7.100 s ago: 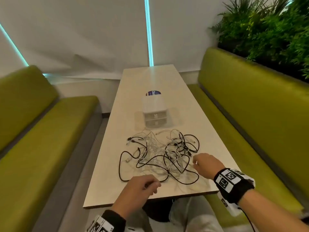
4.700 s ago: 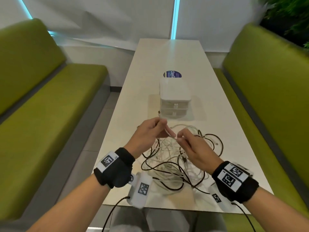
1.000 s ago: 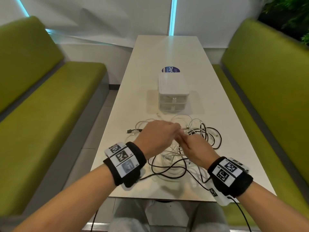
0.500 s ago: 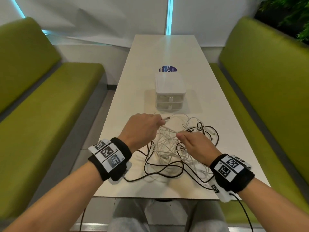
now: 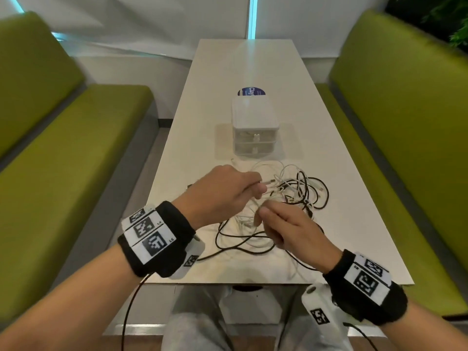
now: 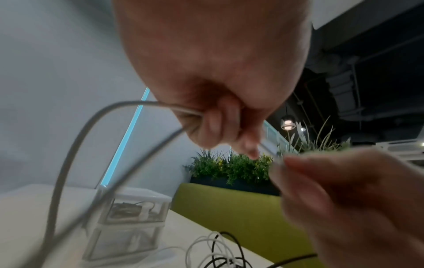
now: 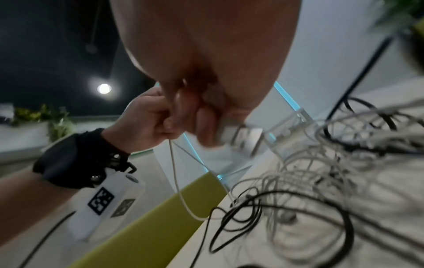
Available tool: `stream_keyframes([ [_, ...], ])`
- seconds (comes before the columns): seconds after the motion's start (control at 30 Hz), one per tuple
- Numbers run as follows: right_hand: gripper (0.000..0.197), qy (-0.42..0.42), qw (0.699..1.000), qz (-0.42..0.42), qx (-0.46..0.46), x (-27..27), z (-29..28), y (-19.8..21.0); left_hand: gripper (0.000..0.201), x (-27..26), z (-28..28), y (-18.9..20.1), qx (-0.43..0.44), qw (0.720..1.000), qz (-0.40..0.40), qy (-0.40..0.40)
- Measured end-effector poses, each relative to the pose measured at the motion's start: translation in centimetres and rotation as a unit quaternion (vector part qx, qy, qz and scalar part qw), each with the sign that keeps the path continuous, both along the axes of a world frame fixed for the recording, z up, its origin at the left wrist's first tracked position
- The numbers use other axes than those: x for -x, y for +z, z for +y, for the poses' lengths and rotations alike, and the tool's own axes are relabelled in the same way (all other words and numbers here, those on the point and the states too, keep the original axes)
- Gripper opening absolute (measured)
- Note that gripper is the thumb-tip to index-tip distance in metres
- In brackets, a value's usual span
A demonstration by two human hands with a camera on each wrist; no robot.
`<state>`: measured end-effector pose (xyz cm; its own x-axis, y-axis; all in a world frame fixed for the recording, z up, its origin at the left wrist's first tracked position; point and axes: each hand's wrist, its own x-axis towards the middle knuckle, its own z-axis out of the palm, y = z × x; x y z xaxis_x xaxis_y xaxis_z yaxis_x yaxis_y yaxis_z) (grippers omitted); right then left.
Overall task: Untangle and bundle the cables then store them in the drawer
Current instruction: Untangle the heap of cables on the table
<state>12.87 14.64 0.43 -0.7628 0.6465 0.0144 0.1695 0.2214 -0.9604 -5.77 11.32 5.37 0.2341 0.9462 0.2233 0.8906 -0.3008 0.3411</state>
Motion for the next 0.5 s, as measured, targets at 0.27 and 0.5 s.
stream_keyframes([
  [0.27,0.024,0.237,0.909,-0.327,-0.099,-0.5,0.6,0.3,0.032,-0.9,-1.3,0.3,0.002,0.999,-0.047,0.008],
  [0.5,0.014,0.066,0.945,-0.245,-0.206,0.7,1.3,2.0,0.034,-2.0,-1.6,0.9,0.059,0.968,-0.243,0.031],
])
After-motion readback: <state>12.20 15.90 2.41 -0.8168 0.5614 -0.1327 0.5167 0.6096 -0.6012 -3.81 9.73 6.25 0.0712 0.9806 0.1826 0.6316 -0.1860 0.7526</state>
